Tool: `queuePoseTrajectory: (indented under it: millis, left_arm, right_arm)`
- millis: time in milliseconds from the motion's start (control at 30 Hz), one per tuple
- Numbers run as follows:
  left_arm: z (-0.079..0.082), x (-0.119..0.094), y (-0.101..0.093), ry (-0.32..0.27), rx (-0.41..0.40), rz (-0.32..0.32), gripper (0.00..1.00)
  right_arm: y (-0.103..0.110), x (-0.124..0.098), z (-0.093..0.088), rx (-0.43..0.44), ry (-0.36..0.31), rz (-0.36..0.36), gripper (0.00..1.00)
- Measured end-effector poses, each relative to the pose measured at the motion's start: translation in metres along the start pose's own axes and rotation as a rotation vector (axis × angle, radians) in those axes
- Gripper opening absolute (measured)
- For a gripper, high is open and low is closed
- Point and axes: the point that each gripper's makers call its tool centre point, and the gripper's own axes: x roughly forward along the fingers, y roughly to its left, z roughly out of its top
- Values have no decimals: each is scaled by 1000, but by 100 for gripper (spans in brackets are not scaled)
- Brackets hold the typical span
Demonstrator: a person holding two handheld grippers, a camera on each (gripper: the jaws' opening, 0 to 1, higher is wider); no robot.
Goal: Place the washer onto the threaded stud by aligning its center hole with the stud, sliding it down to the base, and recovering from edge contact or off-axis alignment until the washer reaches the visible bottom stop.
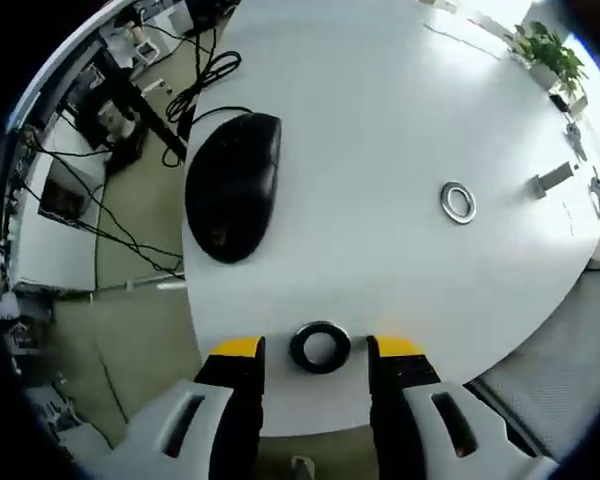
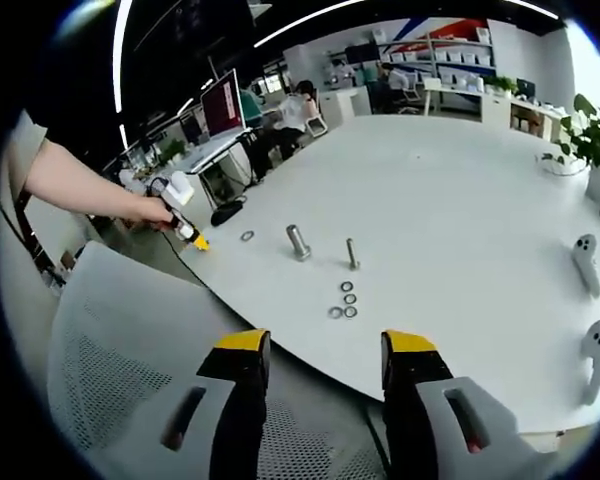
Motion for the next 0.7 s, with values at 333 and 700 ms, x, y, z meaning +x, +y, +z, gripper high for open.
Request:
queuePoseTrajectory:
  millis: [333, 700]
  left_arm:
    - [-1, 4, 5, 31, 75, -14, 39]
    - [0, 5, 7, 45, 115, -19, 40]
  right_arm:
    - [0, 0, 0, 3, 0, -1, 46]
    - [-1, -1, 1, 10, -6, -5, 46]
